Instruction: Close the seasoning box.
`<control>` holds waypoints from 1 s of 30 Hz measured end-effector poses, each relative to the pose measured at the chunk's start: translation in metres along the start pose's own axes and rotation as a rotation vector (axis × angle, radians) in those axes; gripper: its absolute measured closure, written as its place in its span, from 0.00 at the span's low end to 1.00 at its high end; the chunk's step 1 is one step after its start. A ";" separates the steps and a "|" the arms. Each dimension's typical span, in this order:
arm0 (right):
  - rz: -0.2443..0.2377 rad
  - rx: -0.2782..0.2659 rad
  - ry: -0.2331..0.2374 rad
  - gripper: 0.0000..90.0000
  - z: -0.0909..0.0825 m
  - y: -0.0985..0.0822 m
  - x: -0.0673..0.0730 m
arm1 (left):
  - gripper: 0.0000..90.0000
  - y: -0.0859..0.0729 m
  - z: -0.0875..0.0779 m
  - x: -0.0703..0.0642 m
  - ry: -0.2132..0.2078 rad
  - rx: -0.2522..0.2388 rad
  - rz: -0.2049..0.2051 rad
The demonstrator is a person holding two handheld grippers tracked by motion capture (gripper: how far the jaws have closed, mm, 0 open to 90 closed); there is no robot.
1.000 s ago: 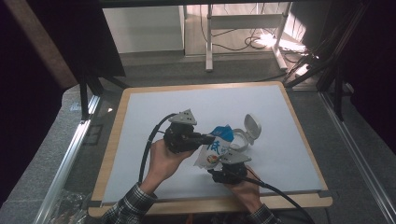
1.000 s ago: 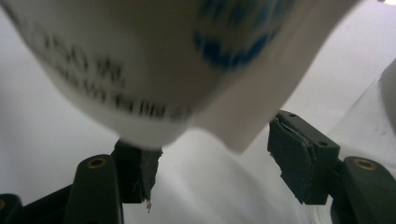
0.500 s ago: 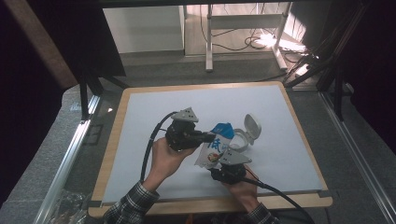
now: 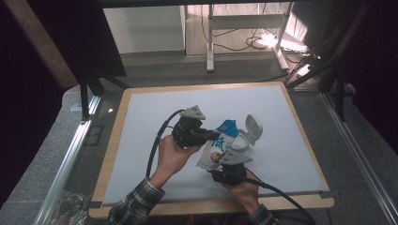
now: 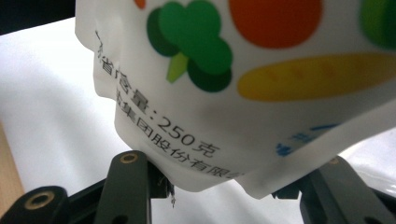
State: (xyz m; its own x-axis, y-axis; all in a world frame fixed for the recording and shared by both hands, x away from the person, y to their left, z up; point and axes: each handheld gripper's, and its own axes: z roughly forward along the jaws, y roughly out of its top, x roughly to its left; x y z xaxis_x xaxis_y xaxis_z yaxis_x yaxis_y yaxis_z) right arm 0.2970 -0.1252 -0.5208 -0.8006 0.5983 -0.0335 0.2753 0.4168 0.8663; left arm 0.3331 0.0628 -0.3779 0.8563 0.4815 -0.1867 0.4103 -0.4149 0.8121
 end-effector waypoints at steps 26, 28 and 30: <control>0.037 0.036 0.109 0.60 -0.002 0.002 -0.005 | 0.98 0.012 0.020 0.005 -0.009 0.029 0.009; 0.039 0.036 0.115 0.60 -0.003 0.002 -0.006 | 0.98 0.014 0.022 0.005 -0.009 0.034 0.014; 0.048 0.037 0.122 0.61 -0.003 0.003 -0.006 | 0.98 0.015 0.024 0.004 -0.009 0.035 0.011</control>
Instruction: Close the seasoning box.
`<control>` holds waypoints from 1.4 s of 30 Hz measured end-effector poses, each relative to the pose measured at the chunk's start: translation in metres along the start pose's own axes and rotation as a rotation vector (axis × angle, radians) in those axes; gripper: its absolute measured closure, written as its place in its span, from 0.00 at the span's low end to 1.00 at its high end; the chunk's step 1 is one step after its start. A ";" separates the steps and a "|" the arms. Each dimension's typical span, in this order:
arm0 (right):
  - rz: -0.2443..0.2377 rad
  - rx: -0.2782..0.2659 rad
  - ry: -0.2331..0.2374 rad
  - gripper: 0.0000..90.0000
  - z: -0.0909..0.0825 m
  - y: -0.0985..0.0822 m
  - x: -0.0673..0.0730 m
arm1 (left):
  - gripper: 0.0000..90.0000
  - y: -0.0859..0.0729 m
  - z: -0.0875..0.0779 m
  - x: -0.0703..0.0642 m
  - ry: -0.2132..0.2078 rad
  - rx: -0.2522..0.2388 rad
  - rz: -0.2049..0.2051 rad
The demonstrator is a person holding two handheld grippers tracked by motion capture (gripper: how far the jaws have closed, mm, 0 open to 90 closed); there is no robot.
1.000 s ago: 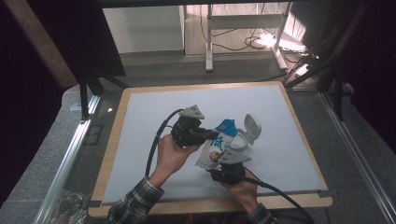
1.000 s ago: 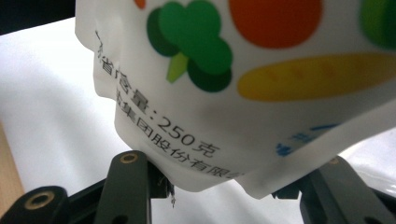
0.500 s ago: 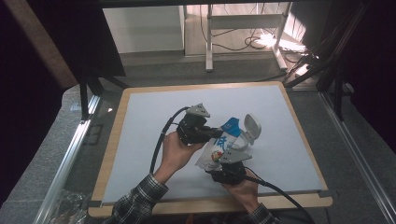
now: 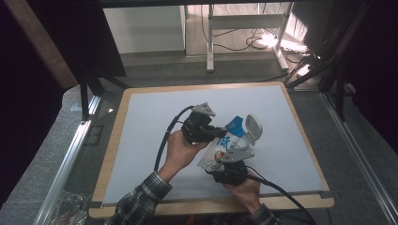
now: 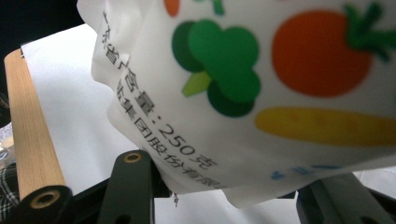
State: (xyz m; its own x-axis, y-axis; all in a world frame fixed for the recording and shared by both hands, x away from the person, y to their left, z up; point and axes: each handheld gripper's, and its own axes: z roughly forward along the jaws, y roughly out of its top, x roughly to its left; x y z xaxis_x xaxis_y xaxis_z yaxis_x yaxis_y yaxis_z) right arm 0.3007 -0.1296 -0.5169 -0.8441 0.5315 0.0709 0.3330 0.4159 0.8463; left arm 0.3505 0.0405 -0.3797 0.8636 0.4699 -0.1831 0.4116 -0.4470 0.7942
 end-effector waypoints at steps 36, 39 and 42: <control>-0.002 -0.031 0.089 0.64 -0.001 0.005 -0.003 | 0.98 0.011 0.017 0.011 0.007 0.018 -0.018; 0.003 -0.030 0.094 0.64 -0.002 0.005 -0.002 | 0.98 0.012 0.018 0.011 0.008 0.017 -0.019; 0.004 -0.035 0.099 0.64 -0.002 0.006 -0.002 | 0.98 0.012 0.018 0.010 0.009 0.016 -0.017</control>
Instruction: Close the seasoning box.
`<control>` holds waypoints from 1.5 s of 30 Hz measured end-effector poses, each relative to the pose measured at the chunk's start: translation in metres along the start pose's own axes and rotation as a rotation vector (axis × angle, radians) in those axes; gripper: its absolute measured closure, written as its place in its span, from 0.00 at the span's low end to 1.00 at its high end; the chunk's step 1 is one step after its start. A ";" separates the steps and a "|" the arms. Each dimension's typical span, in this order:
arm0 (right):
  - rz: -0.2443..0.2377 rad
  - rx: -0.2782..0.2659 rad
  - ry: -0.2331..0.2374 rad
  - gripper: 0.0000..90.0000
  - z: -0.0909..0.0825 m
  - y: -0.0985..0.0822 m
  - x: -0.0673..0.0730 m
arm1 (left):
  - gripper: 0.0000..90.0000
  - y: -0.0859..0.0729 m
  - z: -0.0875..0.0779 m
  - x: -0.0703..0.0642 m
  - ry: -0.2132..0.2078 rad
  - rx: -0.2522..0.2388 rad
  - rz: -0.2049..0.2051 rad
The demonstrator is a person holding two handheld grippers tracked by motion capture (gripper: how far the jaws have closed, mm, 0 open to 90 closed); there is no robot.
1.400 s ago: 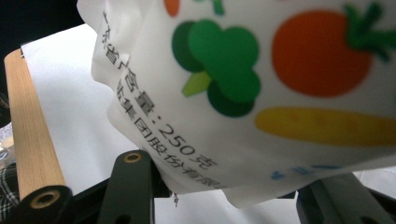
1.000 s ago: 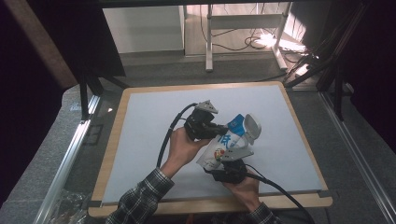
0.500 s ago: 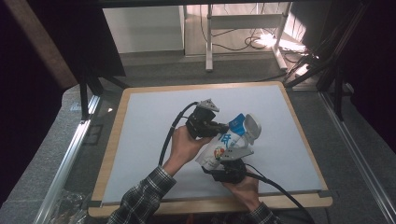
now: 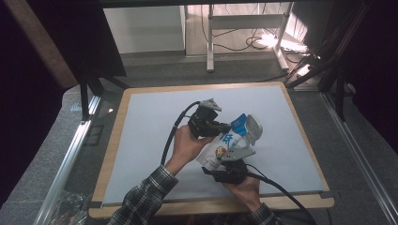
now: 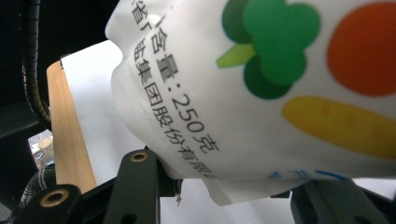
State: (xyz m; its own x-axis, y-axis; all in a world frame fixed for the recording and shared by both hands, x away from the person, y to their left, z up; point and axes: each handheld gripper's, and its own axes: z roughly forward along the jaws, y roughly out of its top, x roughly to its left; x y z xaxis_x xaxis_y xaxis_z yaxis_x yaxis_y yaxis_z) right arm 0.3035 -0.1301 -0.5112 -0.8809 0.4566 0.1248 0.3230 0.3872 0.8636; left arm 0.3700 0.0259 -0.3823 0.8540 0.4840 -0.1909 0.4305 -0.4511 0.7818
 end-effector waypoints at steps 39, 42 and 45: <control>0.002 -0.038 0.067 0.65 -0.005 0.007 0.005 | 0.98 0.007 0.010 0.000 0.028 0.004 0.006; 0.003 -0.039 0.069 0.65 -0.005 0.007 0.005 | 0.98 0.008 0.011 0.000 0.031 0.009 0.014; 0.005 -0.045 0.073 0.65 -0.006 0.008 0.005 | 0.98 0.009 0.011 -0.001 0.033 0.013 0.015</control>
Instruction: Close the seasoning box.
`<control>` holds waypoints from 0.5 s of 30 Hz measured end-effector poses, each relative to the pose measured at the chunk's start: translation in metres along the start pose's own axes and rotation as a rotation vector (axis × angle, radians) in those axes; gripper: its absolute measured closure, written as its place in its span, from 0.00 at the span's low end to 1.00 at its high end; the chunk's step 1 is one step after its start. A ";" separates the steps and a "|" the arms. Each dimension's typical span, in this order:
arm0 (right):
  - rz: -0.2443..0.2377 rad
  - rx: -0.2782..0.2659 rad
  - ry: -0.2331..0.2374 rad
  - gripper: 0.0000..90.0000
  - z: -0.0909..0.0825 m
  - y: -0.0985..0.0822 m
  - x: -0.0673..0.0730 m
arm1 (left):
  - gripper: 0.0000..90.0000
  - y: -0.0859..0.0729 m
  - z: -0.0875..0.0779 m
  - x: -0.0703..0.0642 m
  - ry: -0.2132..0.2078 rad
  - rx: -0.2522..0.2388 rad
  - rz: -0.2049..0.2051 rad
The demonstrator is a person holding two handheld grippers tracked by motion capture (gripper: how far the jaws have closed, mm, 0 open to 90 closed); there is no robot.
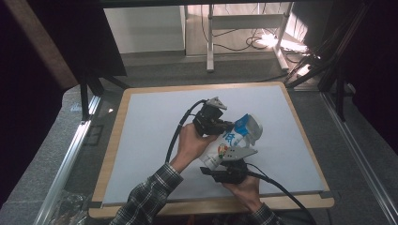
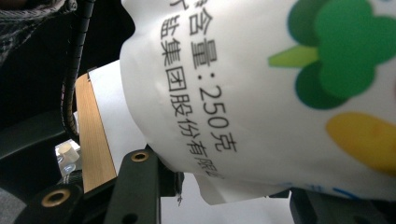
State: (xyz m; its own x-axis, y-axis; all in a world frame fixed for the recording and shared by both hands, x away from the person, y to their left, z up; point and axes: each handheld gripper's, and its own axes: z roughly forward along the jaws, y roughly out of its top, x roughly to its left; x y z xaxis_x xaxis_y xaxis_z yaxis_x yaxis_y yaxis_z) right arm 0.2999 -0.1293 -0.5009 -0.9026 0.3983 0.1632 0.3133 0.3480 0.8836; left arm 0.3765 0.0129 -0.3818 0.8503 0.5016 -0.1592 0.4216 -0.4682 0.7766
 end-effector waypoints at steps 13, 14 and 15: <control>-0.008 -0.009 0.009 0.65 -0.001 0.002 0.001 | 0.99 0.002 0.002 0.002 0.004 0.015 -0.003; -0.007 -0.009 0.010 0.65 -0.001 0.002 0.001 | 0.99 0.002 0.003 0.002 0.003 0.015 -0.007; -0.008 -0.009 0.010 0.65 -0.001 0.002 0.001 | 0.99 0.002 0.003 0.002 0.003 0.016 -0.008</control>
State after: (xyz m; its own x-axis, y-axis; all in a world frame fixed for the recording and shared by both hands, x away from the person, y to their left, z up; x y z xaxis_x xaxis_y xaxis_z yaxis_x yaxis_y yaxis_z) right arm 0.2992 -0.1292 -0.4984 -0.9079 0.3871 0.1607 0.3036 0.3432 0.8889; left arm 0.3804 0.0106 -0.3821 0.8460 0.5077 -0.1630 0.4332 -0.4762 0.7652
